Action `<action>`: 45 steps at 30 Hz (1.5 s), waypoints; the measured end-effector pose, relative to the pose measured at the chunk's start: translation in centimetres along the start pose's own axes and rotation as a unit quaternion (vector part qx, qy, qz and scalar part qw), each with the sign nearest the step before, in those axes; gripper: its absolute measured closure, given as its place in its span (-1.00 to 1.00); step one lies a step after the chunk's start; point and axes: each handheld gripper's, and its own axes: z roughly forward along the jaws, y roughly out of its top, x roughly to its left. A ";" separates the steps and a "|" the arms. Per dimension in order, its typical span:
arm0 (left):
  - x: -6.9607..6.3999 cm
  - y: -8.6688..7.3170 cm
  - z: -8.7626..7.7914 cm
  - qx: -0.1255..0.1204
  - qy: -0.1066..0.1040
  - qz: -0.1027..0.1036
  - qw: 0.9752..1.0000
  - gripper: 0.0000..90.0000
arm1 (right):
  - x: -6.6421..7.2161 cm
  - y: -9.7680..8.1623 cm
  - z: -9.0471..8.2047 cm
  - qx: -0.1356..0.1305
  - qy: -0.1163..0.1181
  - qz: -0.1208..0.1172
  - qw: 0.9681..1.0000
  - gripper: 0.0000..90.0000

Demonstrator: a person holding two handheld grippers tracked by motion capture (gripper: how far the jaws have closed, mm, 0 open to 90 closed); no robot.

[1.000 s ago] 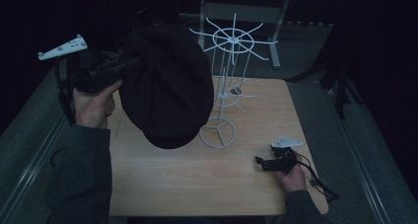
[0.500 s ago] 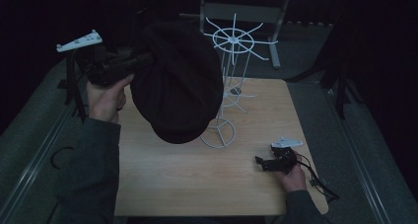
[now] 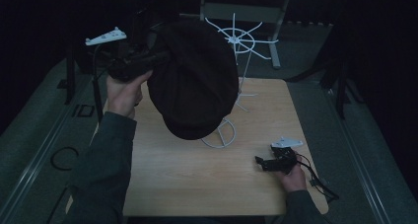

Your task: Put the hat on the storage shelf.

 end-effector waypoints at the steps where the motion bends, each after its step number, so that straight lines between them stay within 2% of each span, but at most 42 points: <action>1: 0.0 -0.1 0.2 0.004 0.002 0.001 1.000 0.72 | 0.0 0.0 0.0 0.000 0.000 0.000 1.000 -0.70; 4: 0.0 -0.4 0.8 0.010 0.001 0.000 1.000 0.72 | 0.0 0.0 0.0 -0.001 0.000 0.001 1.000 -0.70; 9: 0.5 -0.9 1.2 0.015 0.000 -0.019 1.000 0.72 | 0.0 0.0 0.0 -0.001 0.000 0.001 1.000 -0.70; 16: 1.1 -1.5 1.2 0.025 0.015 -0.019 0.999 0.70 | 0.0 0.0 0.0 -0.001 -0.001 0.000 1.000 -0.70; 21: 1.2 -1.8 1.2 0.025 0.016 -0.020 0.999 0.65 | 0.0 0.0 0.0 -0.001 0.000 0.000 1.000 -0.70; 28: 1.5 -2.3 1.6 0.035 0.018 -0.027 0.999 0.53 | 0.0 0.0 0.0 -0.001 -0.001 0.000 1.000 -0.70; 35: 1.6 -2.4 1.6 0.039 0.004 -0.037 0.999 0.43 | 0.0 0.0 0.0 0.000 -0.001 -0.001 1.000 -0.70; 39: 1.8 -2.6 1.5 0.042 0.000 -0.041 0.998 0.29 | 0.0 0.0 0.0 0.000 -0.001 0.000 1.000 -0.70; 45: 1.8 -2.6 1.4 0.043 0.006 -0.040 0.998 0.09 | 0.0 0.0 0.0 0.000 -0.001 0.000 1.000 -0.70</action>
